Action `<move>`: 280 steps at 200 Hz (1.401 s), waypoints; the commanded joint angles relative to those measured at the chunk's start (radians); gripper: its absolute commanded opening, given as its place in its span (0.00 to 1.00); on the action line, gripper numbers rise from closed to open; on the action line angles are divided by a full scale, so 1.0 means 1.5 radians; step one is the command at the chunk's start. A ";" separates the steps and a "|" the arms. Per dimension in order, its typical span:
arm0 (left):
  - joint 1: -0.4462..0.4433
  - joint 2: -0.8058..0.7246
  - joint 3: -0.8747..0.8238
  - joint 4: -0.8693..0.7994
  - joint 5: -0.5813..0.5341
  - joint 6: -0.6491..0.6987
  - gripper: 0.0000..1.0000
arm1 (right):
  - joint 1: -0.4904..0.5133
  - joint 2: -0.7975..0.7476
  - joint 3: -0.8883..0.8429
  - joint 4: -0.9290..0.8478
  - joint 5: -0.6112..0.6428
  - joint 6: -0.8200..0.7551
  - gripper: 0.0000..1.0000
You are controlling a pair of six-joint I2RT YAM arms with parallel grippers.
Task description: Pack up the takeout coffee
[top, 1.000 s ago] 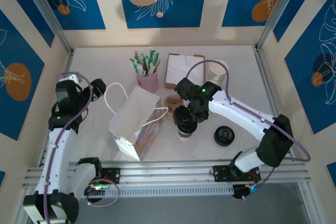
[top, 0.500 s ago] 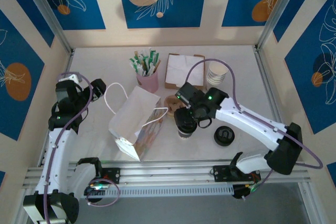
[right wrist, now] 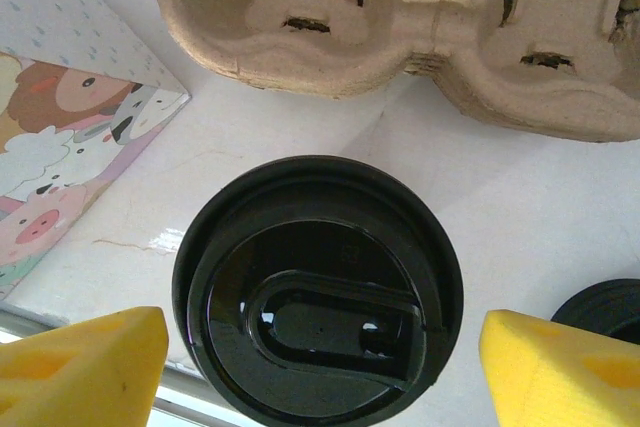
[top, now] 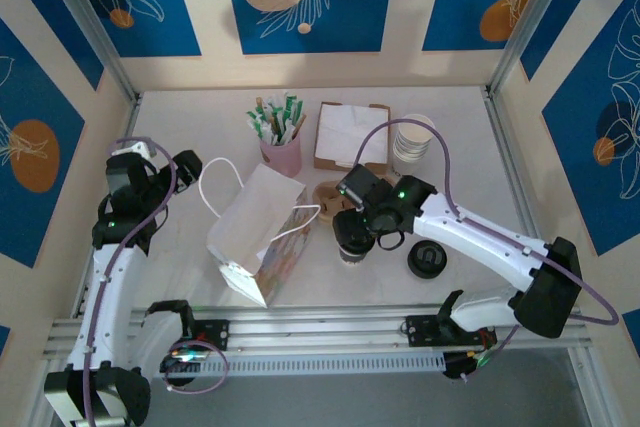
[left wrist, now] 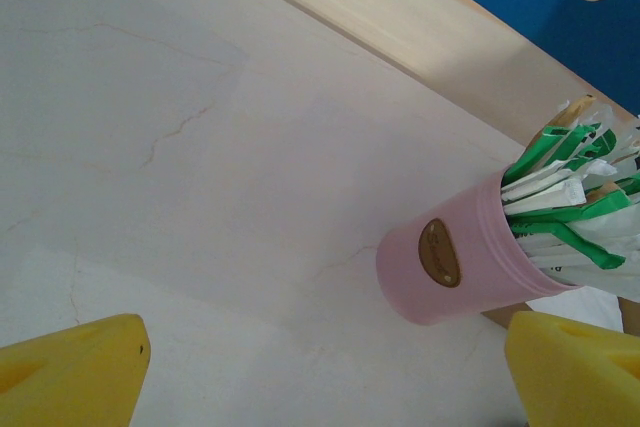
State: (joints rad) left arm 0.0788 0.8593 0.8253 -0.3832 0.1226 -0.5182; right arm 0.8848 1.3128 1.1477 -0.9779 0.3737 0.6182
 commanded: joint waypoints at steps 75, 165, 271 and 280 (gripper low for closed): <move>0.008 -0.004 -0.002 0.005 0.016 -0.002 0.92 | 0.017 0.048 -0.007 0.001 0.002 0.017 0.82; 0.008 -0.003 -0.002 0.005 0.014 -0.002 0.92 | 0.029 0.074 0.003 -0.029 0.029 0.030 0.75; 0.007 -0.001 -0.003 0.005 0.014 -0.002 0.92 | 0.029 0.125 0.014 -0.103 0.055 0.060 0.70; 0.008 -0.001 -0.004 0.006 0.013 -0.002 0.92 | 0.028 0.133 0.017 -0.112 0.061 0.065 0.70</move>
State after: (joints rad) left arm 0.0788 0.8597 0.8253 -0.3832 0.1295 -0.5179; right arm 0.9237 1.4498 1.1980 -1.0328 0.4202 0.6857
